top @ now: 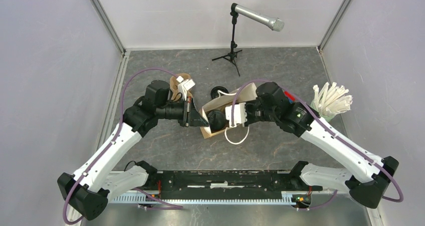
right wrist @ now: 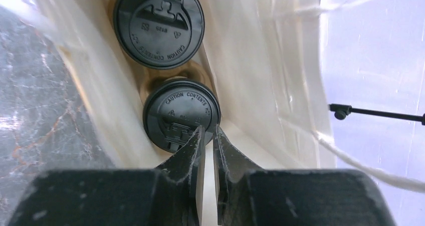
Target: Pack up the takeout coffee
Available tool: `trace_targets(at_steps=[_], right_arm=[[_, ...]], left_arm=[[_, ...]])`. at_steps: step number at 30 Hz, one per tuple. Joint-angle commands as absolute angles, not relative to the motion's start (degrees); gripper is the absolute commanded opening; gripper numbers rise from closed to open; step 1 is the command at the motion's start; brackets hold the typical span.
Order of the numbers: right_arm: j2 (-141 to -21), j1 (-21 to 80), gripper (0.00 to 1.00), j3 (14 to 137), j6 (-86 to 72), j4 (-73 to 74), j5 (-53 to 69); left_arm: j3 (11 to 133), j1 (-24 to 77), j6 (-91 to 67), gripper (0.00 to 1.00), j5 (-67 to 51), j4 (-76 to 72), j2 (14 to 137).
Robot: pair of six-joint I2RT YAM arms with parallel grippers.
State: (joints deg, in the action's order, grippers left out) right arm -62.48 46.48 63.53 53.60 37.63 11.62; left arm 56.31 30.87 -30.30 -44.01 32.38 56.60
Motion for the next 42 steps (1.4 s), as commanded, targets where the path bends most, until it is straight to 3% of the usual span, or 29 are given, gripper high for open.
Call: trace_targets(at_steps=[1, 21, 24, 26, 32, 36, 42], right_arm=[[-61.59, 46.32, 0.17, 69.71, 50.42, 42.54, 17.39], [-59.94, 46.34, 0.29, 77.51, 39.16, 38.28, 23.46], [-59.3, 46.32, 0.31, 77.54, 35.93, 35.65, 22.67], [-58.92, 46.32, 0.38, 76.97, 32.55, 32.98, 22.16], [-56.0, 46.3, 0.44, 70.55, 17.61, 18.51, 16.78], [-54.18, 46.32, 0.54, 68.41, 7.64, 12.25, 6.39], [-56.42, 46.32, 0.6, 73.75, -1.96, 19.02, -12.46]], left_arm=[[57.75, 30.78, -36.8, 0.02, -44.44, 29.91, 55.2], [65.25, 29.94, -38.74, 0.04, -33.13, 50.06, 58.64], [65.69, 29.8, -38.8, 0.08, -32.33, 50.54, 58.86], [66.48, 29.71, -38.5, 0.12, -31.76, 51.23, 59.06], [70.54, 29.1, -37.51, 0.34, -30.0, 53.06, 60.36], [75.51, 28.91, -35.78, 0.41, -28.22, 54.13, 62.11], [82.32, 28.35, -31.71, 0.49, -25.39, 55.42, 64.13]])
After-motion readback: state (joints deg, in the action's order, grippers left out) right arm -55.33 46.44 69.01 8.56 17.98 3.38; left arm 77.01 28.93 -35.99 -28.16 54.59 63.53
